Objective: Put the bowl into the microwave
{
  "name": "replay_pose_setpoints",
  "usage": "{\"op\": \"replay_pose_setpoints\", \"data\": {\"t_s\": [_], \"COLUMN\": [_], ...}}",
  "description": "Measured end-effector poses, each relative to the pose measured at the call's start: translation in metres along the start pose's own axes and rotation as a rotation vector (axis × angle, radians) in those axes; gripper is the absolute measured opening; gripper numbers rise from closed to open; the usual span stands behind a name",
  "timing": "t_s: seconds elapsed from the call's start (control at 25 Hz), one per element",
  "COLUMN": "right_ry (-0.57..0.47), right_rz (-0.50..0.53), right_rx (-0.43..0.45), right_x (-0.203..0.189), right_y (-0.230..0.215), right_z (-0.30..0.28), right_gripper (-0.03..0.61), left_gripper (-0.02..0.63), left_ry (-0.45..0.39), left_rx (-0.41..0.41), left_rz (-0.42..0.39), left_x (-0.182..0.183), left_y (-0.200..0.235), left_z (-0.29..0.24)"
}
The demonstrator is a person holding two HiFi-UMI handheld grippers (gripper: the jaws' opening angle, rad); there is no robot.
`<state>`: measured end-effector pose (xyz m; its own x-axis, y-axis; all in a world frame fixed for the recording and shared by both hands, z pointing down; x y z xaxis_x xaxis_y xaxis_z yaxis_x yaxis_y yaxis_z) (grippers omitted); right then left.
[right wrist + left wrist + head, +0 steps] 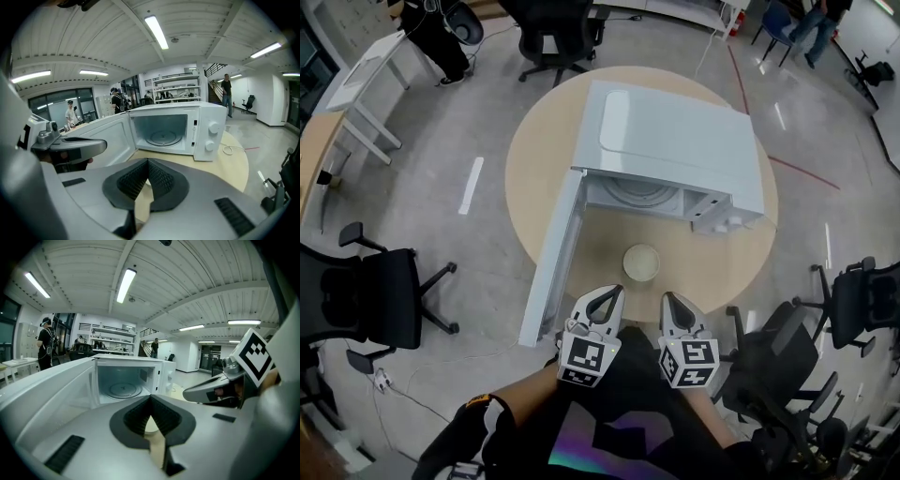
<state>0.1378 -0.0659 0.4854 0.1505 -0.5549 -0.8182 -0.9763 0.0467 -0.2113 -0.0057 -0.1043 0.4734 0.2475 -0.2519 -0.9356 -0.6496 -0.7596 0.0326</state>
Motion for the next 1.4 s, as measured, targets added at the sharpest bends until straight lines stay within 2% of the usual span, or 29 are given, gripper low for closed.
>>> {"op": "replay_pose_setpoints", "data": {"t_s": [0.36, 0.8, 1.2, 1.4], "right_ry": [0.046, 0.189, 0.336, 0.407], "right_rz": [0.020, 0.045, 0.044, 0.031], "right_rx": [0.113, 0.219, 0.320, 0.353], "right_x": [0.020, 0.027, 0.005, -0.010], "right_y": [-0.039, -0.078, -0.094, -0.097], "right_z": [-0.040, -0.103, -0.143, -0.154], "right_gripper": [0.015, 0.015, 0.021, 0.061], "left_gripper": [0.046, 0.046, 0.046, 0.046], "left_ry": [0.029, 0.078, 0.166, 0.195], "left_rx": [0.148, 0.310, 0.396, 0.415], "left_rz": [0.009, 0.049, 0.065, 0.083], "left_x": [0.013, 0.019, 0.000, -0.012], "left_y": [0.006, 0.021, 0.032, 0.036], "left_z": [-0.036, -0.077, -0.102, -0.108]}}
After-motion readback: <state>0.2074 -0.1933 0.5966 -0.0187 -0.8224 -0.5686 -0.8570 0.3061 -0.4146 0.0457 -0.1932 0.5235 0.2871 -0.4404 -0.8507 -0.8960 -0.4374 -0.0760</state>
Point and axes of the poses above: the fingertips, and each gripper's own axes: z backward along the fingers, y to its left, x out of its top, the point moved 6 cm from there along z, backward along the fingers, and after that the axes turned 6 degrees about -z, right-handed, at the moved point
